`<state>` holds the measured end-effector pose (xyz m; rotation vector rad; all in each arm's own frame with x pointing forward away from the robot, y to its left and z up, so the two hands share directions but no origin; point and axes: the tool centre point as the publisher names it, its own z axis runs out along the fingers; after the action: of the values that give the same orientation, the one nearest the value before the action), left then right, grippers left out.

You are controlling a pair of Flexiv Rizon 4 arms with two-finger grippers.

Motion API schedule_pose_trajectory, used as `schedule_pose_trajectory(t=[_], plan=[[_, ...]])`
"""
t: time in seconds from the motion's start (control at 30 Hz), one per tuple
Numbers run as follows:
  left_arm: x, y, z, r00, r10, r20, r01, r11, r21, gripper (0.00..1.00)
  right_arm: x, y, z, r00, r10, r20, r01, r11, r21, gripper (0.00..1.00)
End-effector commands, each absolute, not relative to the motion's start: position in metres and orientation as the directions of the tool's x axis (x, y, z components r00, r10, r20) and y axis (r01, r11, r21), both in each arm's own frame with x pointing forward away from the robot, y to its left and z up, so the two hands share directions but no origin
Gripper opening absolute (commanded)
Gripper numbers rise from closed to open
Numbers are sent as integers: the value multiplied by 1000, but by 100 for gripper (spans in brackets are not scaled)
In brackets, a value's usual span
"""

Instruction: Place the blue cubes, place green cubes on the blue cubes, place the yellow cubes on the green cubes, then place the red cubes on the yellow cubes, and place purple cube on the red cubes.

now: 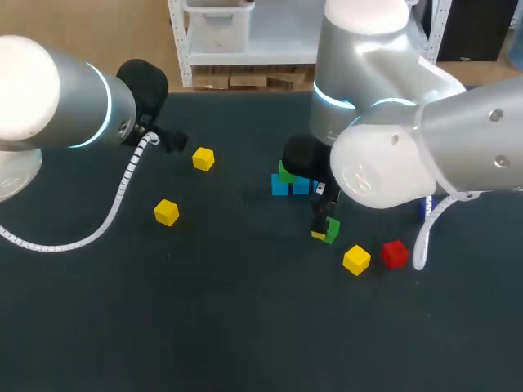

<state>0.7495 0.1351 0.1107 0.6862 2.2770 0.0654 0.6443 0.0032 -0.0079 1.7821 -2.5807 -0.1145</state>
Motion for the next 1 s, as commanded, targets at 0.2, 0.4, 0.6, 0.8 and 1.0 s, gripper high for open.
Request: schedule_pose_trajectory(t=[0.2, 0.4, 0.6, 0.8, 1.0], plan=[[751, 136, 111, -579, 496, -646, 461, 854, 243, 100, 648, 6, -10, -352, -936, -35, -934, 348, 85, 36], [751, 136, 111, -579, 496, -646, 461, 854, 243, 100, 644, 4, -9, -342, -940, -21, -937, 339, 85, 10], [751, 136, 111, -579, 496, -646, 461, 854, 243, 100, 641, 2, -5, -334, -942, -31, -938, 329, 105, 100], [751, 136, 111, -579, 496, -646, 461, 854, 243, 100, 640, 1, -1, -336, -942, -19, -938, 332, 100, 100], [751, 136, 111, -579, 496, -646, 461, 854, 243, 100, 640, -6, 0, -365, -931, 27, -927, 366, 85, 100]])
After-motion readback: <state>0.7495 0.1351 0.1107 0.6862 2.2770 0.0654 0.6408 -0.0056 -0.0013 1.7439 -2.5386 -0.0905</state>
